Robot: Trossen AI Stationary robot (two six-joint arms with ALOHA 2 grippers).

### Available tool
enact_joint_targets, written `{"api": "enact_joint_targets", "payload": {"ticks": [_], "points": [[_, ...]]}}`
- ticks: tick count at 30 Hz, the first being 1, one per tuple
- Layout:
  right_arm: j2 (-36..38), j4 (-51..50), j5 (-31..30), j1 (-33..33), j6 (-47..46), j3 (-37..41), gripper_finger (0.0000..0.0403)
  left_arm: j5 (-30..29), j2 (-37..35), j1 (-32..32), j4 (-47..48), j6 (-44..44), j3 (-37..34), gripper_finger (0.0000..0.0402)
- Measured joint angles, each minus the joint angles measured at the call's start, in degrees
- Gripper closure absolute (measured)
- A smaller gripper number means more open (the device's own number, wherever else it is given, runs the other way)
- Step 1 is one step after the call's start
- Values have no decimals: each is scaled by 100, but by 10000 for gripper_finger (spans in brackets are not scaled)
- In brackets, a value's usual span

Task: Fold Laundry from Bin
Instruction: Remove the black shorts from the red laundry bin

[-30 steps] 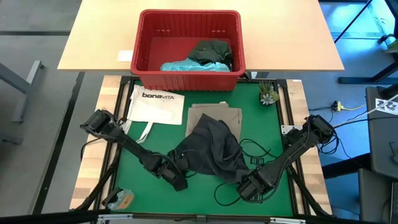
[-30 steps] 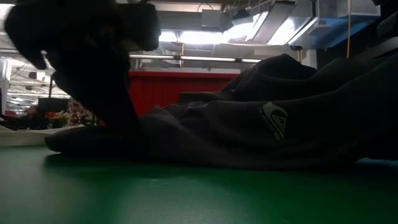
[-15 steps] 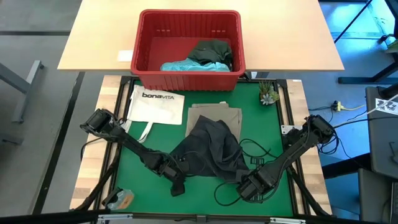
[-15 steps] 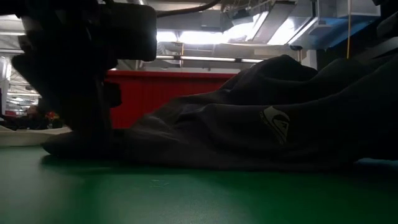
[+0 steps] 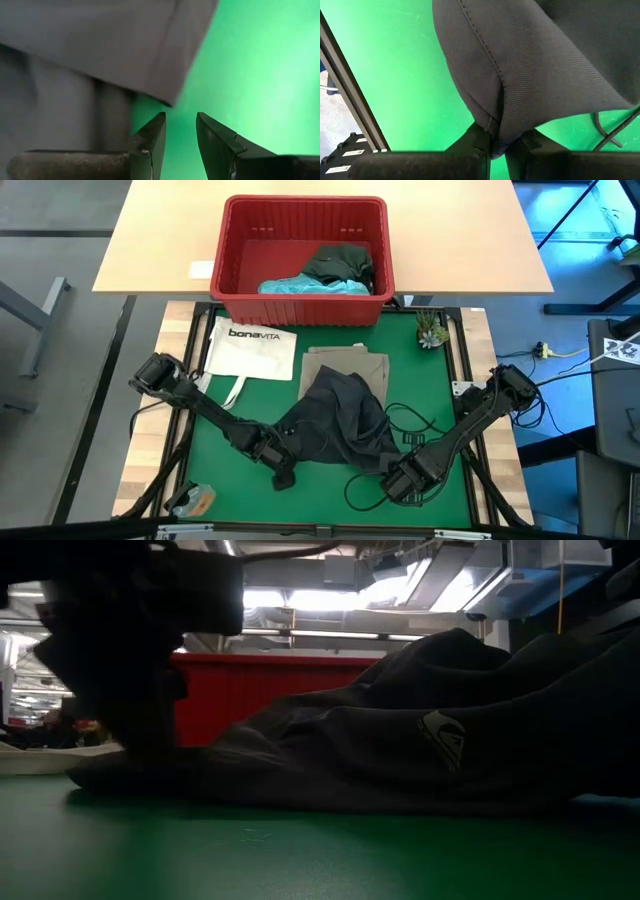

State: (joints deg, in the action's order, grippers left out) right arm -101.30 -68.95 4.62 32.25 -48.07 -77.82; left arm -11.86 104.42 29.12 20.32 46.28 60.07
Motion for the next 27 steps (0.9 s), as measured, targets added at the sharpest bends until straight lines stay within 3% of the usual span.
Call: {"api": "enact_joint_targets", "payload": {"ticks": [21, 24, 27], "points": [[2, -7, -161, 2, 0, 2, 368, -67, 162, -262, -802, 7, 0, 301], [2, -27, -257, 2, 0, 2, 368, -115, 170, -264, -829, -38, 0, 324], [2, -35, -262, 2, 0, 2, 377, -201, 109, -260, -850, -188, 0, 378]]}}
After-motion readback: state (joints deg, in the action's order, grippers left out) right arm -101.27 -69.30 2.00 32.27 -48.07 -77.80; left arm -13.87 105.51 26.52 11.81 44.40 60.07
